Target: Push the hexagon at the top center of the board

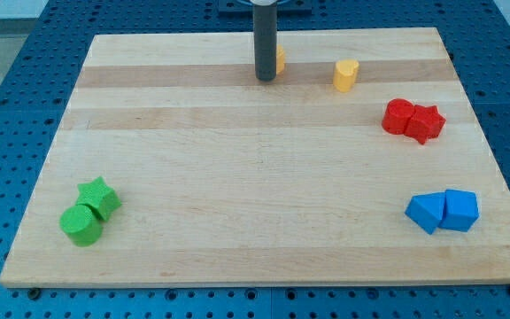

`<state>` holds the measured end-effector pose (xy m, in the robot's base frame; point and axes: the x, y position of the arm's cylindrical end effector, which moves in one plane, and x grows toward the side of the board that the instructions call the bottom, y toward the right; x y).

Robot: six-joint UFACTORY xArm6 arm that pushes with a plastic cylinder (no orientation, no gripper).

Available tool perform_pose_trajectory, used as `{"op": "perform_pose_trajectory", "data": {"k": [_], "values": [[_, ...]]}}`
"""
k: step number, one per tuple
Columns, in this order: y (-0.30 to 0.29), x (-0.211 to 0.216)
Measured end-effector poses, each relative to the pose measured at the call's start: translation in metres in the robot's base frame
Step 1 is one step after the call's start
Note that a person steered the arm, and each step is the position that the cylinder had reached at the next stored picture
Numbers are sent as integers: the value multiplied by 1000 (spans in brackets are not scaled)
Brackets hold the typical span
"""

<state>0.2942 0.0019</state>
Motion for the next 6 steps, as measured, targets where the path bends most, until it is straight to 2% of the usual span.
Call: {"op": "perform_pose_trajectory", "data": {"k": [1,3,6], "values": [[4,-4],[54,-7],[37,-34]]}}
